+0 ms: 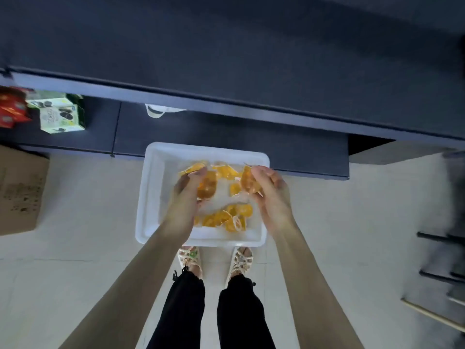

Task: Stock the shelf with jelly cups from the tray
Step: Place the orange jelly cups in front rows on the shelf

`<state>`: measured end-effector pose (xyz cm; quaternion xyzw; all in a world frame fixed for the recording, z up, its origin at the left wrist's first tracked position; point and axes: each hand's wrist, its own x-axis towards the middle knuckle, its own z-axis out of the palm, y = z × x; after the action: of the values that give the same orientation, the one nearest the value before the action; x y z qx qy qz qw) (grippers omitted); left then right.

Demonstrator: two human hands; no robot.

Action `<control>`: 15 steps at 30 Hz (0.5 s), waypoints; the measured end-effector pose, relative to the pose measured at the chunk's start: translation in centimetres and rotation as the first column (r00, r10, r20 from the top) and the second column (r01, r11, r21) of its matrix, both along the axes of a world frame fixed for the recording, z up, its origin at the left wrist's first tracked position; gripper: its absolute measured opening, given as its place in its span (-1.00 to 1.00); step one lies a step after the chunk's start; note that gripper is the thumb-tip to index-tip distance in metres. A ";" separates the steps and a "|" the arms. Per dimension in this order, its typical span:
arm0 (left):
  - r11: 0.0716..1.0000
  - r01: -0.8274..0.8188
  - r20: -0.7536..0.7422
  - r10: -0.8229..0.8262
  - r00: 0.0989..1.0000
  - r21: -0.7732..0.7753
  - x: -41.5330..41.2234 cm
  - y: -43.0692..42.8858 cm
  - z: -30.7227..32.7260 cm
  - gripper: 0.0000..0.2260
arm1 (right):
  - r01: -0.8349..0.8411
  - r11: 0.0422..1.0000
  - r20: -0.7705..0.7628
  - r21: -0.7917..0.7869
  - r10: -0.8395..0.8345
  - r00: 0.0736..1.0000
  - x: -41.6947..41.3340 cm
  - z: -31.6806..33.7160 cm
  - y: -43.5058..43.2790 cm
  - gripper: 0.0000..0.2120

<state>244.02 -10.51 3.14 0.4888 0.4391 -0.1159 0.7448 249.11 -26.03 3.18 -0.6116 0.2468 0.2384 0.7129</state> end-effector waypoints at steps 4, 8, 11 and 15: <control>0.971 0.147 0.214 -0.187 0.959 0.189 2.9 -4.2 9.8 -0.66 | 0.047 0.998 0.193 -0.037 -0.039 0.980 2.0 9.7 -4.3 -0.55; 0.953 0.136 0.408 -0.241 0.881 0.270 6.5 -9.7 18.1 -0.74 | 0.091 0.993 0.406 -0.071 -0.055 0.912 5.0 18.4 -10.1 -0.74; 0.948 0.140 0.530 -0.279 0.800 0.287 9.2 -13.9 22.5 -0.71 | 0.080 0.989 0.511 -0.120 -0.008 0.859 7.3 23.4 -14.6 -0.82; 0.914 0.059 0.628 -0.321 0.708 0.400 12.4 -20.9 28.3 -0.64 | 0.032 0.989 0.642 -0.141 0.067 0.764 11.1 29.7 -22.4 -0.77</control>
<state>256.41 -31.44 31.48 0.6648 0.0941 0.0745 0.7374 260.23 -48.41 32.90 -0.7081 -0.0023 0.0020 0.7061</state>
